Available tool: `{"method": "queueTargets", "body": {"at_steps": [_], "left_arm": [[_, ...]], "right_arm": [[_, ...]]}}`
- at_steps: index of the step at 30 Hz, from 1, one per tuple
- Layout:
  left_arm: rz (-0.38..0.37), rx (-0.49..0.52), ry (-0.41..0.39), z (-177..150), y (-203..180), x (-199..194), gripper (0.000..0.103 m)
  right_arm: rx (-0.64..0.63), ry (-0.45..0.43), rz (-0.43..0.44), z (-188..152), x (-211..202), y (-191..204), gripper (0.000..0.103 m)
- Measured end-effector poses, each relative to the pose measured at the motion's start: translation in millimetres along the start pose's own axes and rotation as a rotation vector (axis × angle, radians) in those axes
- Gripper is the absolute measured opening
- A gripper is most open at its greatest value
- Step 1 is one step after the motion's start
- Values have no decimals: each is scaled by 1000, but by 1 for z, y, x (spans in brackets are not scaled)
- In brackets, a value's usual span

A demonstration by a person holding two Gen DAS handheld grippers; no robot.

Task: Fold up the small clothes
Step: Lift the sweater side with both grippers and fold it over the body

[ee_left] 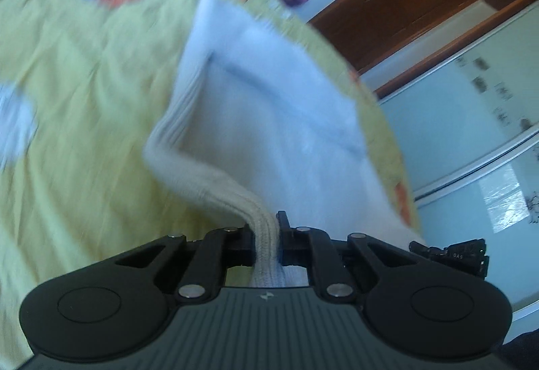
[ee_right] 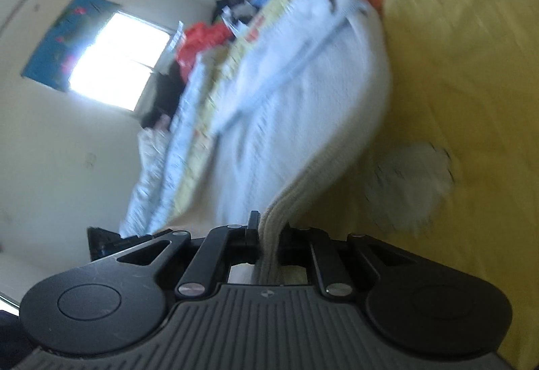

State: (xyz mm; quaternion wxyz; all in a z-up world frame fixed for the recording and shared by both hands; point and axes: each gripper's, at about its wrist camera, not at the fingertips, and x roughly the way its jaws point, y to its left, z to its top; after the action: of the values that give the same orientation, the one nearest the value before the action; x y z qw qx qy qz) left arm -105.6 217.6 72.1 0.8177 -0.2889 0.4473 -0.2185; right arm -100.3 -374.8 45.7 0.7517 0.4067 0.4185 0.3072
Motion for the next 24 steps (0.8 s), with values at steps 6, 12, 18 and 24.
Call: {"method": "queueTargets", "body": {"at_steps": [6,12,18,24], "left_arm": [[-35,4,-113,88,-16,32,10],[-18,-1,-211,182,-19,89,10],[54,-6,-177,253,-13,157,10],[86,-49,-206,287,8,190,10]], "right_arm": [[2,-159,119,81,14,-2,13],[34,-244,112,180,52,-26,13],[59,-244,55,256,101,-50,13],[121,-252,4,301,144,-82,13]]}}
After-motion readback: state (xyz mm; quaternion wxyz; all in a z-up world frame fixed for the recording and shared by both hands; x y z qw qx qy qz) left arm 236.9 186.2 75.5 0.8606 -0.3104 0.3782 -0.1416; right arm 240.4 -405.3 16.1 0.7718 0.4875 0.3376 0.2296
